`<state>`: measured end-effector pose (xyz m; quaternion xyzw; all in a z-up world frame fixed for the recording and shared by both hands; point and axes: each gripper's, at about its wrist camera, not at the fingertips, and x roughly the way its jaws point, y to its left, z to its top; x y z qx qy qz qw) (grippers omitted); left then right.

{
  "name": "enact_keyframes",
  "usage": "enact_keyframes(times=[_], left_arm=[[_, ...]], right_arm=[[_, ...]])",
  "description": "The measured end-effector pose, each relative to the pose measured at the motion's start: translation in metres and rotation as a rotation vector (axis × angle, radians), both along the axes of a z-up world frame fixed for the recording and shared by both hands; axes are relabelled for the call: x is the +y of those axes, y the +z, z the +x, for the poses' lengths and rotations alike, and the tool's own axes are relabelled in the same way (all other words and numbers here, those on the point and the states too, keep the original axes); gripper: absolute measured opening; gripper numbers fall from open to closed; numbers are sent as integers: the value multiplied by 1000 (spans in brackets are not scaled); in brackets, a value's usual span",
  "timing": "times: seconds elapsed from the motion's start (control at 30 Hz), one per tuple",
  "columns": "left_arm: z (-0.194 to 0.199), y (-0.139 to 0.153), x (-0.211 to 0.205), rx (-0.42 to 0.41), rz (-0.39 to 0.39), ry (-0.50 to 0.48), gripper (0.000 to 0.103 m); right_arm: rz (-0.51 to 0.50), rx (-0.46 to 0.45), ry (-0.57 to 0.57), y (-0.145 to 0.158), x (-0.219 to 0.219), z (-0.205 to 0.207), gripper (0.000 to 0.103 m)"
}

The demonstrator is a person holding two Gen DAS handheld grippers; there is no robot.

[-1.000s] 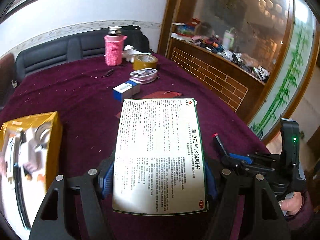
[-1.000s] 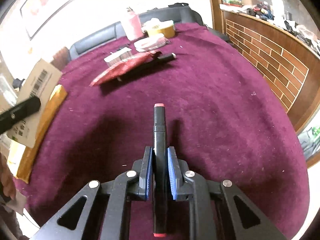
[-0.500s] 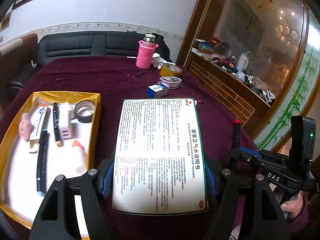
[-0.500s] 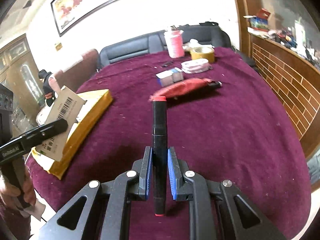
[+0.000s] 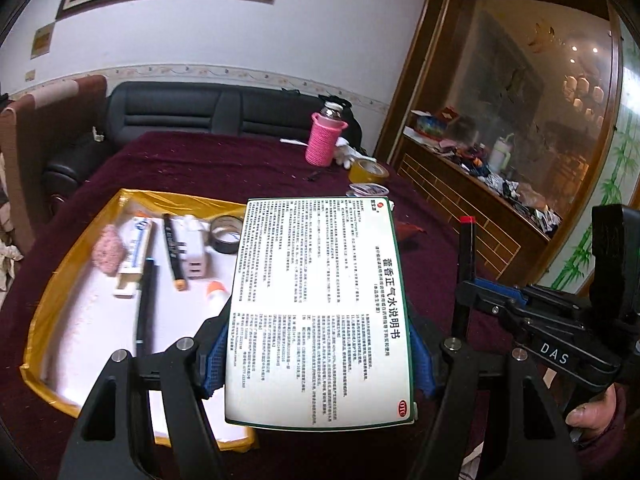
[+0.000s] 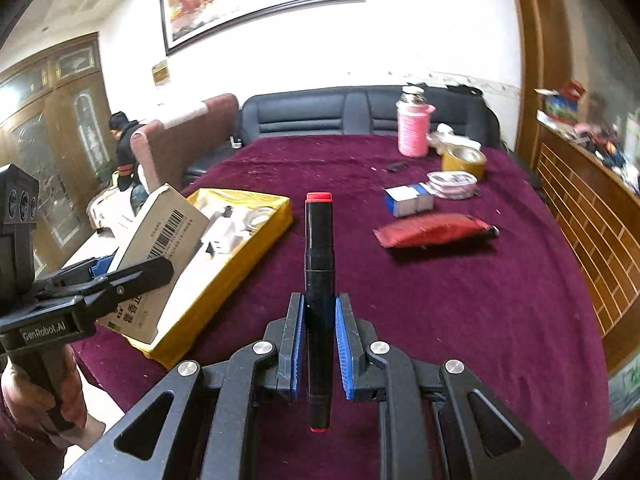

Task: Organize objects
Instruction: 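Carry the medicine box and marker over the tray with both tools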

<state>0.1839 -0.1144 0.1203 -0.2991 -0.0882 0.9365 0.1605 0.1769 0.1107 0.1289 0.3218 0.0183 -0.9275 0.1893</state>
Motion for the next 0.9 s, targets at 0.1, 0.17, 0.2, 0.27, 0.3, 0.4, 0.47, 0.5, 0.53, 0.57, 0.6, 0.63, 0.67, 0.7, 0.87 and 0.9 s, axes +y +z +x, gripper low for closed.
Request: enact_keyframes(times=[0.1,0.17,0.2,0.27,0.3,0.4,0.47,0.5,0.53,0.57,0.6,0.63,0.67,0.7,0.87,0.9], left_arm=[[7,3,-13,16,-2,28,70],[12,4,-24,25,-2,53,70],[15,4,-29,27,1,65,70],[19,3,-43,27,7,93,70],[20,2,-48,26,11,106,70],[22,-1,-65,20,19,145,70],[23,-4,-76,16,23,171,70],[23,-6,-81,13,24,184,70],[24,-8,-88,11,24,202,70],[24,-9,-92,10,23,213,70],[24,-10,-96,8,22,227,70],[24,-13,-101,5,20,241,71],[23,-15,-106,3,18,253,71],[23,-16,-109,1,17,261,71],[18,-27,-130,-16,16,301,71],[16,-29,-133,-20,18,307,71]], right_arm=[[11,16,30,5,-17,2,17],[29,30,49,8,-30,3,17],[36,34,55,9,-35,3,17],[55,44,75,10,-48,3,17],[61,46,82,11,-52,4,17],[83,56,109,12,-70,4,17],[99,60,127,12,-82,3,17],[104,60,133,12,-85,3,17],[110,60,139,11,-91,3,17],[117,58,147,10,-98,2,17],[122,56,152,9,-102,1,17],[129,52,158,8,-108,-1,17],[134,50,163,7,-112,-1,17],[141,46,170,6,-118,-3,17],[177,29,198,-2,-144,-8,17],[186,26,203,-4,-149,-10,17]])
